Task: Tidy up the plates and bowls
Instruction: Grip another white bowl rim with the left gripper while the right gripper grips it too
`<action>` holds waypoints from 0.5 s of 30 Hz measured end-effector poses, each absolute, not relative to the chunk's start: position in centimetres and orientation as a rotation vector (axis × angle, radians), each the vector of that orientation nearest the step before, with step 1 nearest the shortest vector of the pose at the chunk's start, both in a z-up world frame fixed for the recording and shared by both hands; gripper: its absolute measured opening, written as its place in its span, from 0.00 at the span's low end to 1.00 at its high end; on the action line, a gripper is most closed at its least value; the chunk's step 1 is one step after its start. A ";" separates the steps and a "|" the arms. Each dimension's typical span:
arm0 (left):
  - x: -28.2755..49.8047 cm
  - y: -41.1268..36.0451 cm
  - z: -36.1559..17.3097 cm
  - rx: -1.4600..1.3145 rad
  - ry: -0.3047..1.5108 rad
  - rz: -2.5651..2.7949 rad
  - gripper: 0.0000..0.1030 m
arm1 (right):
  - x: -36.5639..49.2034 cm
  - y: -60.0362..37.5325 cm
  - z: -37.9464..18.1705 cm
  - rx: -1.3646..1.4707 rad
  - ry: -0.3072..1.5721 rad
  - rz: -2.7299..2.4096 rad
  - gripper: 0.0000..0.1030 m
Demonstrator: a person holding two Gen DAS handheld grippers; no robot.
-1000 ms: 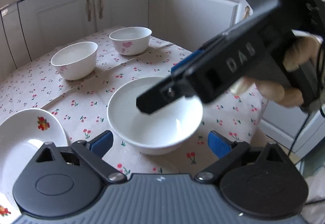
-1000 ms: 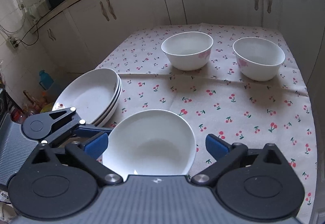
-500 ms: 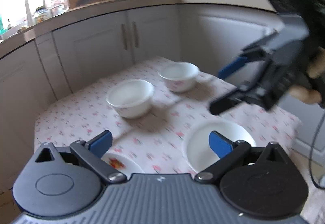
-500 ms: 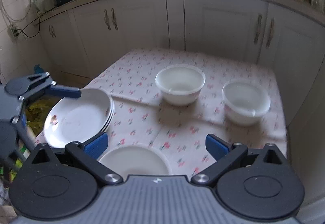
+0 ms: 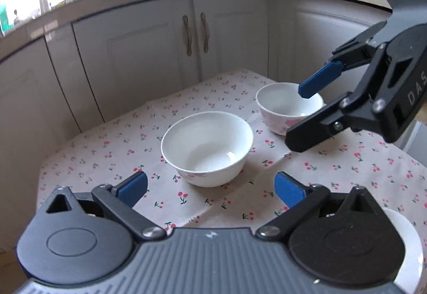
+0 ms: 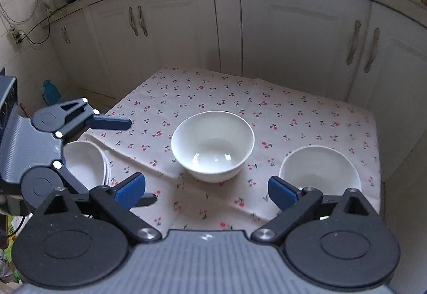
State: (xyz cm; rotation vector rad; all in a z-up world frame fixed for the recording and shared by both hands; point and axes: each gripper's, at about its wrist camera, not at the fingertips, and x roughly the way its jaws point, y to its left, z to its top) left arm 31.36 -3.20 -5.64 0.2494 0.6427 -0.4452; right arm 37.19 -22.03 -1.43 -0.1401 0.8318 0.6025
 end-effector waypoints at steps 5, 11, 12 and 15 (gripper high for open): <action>33.6 -3.1 -6.8 0.235 0.680 -0.429 0.97 | 40.1 -21.3 -2.4 -0.125 0.864 0.644 0.92; 35.2 -3.6 -7.8 0.235 0.707 -0.439 0.94 | 43.9 -20.7 -3.8 -0.075 0.923 0.642 0.87; 35.4 -3.6 -8.0 0.231 0.710 -0.445 0.93 | 44.4 -20.7 -4.0 -0.062 0.933 0.641 0.84; 35.8 -3.9 -8.4 0.229 0.714 -0.460 0.93 | 45.9 -20.7 -4.7 -0.012 0.970 0.636 0.82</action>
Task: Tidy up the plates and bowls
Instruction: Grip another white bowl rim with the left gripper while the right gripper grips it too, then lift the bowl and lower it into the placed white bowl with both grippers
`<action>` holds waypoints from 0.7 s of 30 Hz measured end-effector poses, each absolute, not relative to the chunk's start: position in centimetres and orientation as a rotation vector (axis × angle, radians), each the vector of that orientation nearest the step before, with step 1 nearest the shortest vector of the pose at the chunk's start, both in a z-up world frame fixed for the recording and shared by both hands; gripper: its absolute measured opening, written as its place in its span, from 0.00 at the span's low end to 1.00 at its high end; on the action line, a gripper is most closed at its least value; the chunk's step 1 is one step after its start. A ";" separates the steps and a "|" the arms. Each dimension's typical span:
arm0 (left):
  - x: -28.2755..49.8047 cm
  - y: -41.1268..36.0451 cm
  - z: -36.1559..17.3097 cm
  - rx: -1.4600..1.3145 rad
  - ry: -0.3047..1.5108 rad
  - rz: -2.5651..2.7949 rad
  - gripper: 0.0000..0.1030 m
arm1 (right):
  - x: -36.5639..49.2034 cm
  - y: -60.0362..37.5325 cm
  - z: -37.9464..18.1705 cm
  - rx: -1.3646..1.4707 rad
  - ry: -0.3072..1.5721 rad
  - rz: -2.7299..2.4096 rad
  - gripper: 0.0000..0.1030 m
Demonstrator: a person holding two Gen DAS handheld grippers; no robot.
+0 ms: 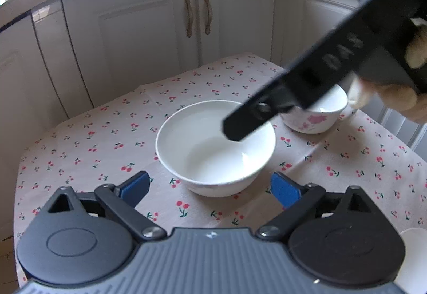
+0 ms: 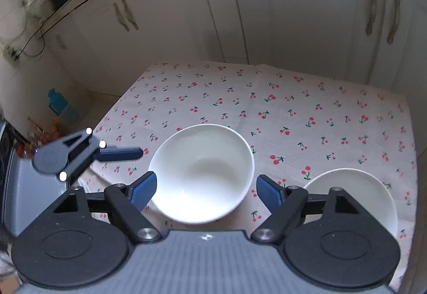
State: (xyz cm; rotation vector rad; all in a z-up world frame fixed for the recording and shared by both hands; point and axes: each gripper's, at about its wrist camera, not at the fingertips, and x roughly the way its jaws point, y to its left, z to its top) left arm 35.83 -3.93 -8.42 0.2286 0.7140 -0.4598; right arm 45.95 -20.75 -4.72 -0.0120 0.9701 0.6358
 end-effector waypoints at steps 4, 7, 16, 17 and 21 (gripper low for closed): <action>36.0 -4.3 -8.5 0.241 0.714 -0.479 0.85 | 47.4 -20.7 -5.6 0.029 1.016 0.622 0.77; 36.2 -4.3 -8.7 0.240 0.711 -0.478 0.83 | 47.7 -20.4 -6.1 0.018 1.032 0.605 0.71; 36.5 -4.5 -9.0 0.240 0.701 -0.485 0.82 | 48.6 -20.5 -7.0 0.041 1.040 0.603 0.67; 36.5 -4.5 -9.1 0.244 0.701 -0.486 0.82 | 48.7 -20.5 -7.1 0.043 1.041 0.601 0.65; 36.7 -4.5 -9.2 0.234 0.706 -0.489 0.81 | 48.8 -20.2 -7.3 0.026 1.031 0.585 0.56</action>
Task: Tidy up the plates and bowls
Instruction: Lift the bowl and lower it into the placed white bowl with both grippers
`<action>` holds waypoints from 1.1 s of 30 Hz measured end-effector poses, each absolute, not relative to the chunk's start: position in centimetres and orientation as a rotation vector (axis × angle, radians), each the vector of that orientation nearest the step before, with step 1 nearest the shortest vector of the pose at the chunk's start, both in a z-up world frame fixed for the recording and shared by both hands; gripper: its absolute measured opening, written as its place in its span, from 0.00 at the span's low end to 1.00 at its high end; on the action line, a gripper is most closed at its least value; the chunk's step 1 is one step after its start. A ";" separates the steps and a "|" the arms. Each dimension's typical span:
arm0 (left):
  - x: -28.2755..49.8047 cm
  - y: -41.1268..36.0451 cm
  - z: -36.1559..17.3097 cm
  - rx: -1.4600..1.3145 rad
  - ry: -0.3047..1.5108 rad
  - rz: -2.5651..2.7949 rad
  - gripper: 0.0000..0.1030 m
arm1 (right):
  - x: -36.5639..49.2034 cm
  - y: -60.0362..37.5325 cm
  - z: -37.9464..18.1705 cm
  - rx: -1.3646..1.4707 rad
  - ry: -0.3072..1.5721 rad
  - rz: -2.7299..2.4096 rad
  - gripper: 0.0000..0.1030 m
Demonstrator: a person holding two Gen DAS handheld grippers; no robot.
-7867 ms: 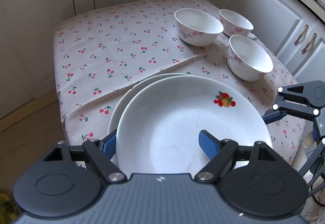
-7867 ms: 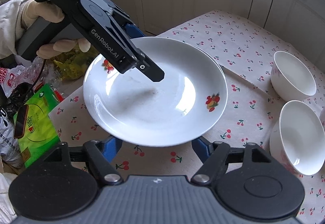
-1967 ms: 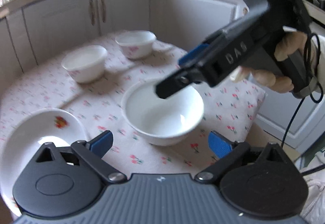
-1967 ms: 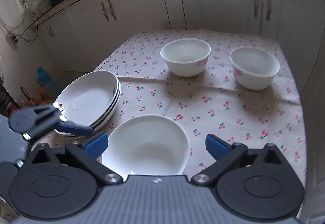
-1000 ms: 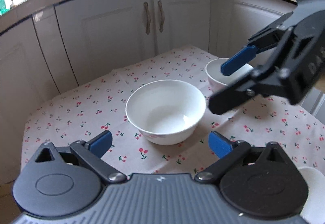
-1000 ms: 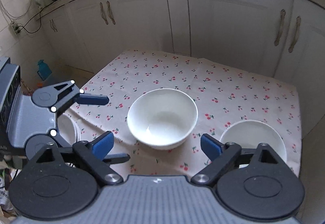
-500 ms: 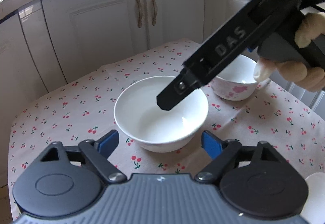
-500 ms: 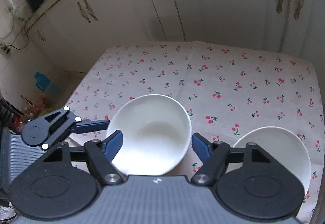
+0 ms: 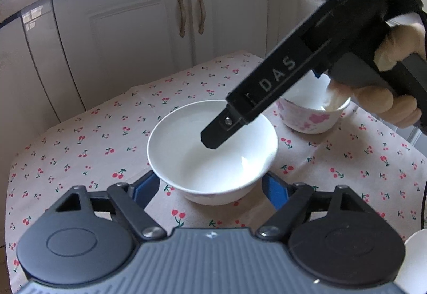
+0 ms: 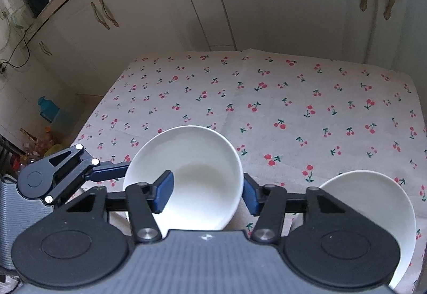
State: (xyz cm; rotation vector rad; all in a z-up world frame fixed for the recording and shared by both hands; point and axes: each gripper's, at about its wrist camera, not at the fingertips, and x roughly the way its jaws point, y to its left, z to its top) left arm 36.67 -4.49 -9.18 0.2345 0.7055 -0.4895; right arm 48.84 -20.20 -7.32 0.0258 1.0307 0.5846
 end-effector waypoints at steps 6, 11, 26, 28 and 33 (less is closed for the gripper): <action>36.5 -4.4 -8.9 0.230 0.714 -0.503 0.81 | 48.5 -20.3 -7.1 0.024 1.037 0.580 0.56; 35.7 -4.5 -8.2 0.233 0.709 -0.511 0.81 | 47.6 -20.5 -6.4 0.029 1.029 0.566 0.56; 29.2 -5.2 -3.5 0.249 0.690 -0.535 0.81 | 40.3 -21.5 -1.6 0.008 0.975 0.573 0.56; 28.1 -5.3 -3.0 0.254 0.684 -0.536 0.81 | 39.1 -21.7 -1.0 0.016 0.971 0.572 0.56; 25.2 -5.8 -1.8 0.263 0.666 -0.536 0.81 | 36.1 -22.0 0.2 0.023 0.953 0.571 0.56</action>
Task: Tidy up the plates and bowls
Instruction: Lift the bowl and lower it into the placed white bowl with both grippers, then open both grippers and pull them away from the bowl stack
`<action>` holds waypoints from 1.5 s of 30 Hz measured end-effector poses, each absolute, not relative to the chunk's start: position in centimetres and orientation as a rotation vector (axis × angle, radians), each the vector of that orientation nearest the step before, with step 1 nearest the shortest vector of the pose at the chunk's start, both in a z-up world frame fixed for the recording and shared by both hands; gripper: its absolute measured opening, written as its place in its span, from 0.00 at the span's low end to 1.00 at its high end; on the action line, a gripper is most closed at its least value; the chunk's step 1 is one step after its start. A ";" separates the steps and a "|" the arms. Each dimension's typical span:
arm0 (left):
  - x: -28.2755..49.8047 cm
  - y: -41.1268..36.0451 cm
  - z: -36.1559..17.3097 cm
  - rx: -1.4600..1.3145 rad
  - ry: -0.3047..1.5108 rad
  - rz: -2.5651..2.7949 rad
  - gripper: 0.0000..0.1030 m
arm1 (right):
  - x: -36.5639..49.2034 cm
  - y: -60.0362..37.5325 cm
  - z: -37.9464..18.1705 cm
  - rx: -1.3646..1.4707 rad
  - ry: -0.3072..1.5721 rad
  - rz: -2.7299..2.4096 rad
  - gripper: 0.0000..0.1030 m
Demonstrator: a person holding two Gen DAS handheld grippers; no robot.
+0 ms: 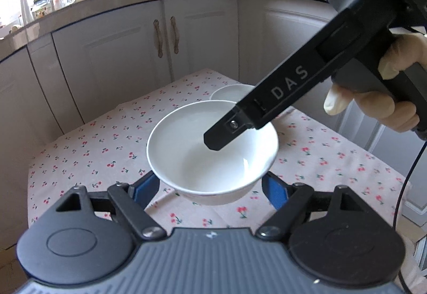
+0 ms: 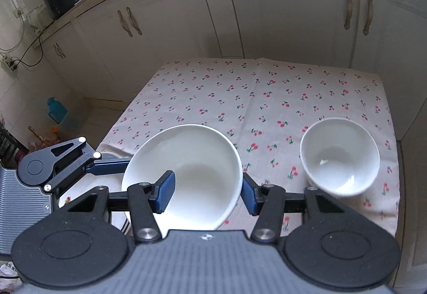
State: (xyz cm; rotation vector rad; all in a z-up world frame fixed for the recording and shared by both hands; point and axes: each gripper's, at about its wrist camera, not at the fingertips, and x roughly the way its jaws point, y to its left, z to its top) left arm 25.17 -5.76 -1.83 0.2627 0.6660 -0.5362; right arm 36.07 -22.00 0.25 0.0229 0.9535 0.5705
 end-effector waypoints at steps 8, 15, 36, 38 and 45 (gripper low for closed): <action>20.8 -6.2 -1.2 0.260 0.652 -0.545 0.81 | 30.9 -22.1 1.7 -0.026 0.925 0.572 0.57; 18.0 -6.9 -1.7 0.263 0.657 -0.577 0.81 | 27.7 -22.9 1.3 -0.026 0.947 0.558 0.57; 16.2 -7.7 -4.7 0.244 0.768 -0.613 0.81 | 25.2 -23.4 -2.7 -0.023 1.033 0.528 0.57; 16.2 -7.6 -4.8 0.242 0.770 -0.612 0.81 | 25.2 -23.3 -2.8 -0.026 1.033 0.529 0.57; 16.2 -7.6 -4.8 0.241 0.775 -0.614 0.81 | 25.2 -23.3 -2.9 -0.027 1.034 0.531 0.58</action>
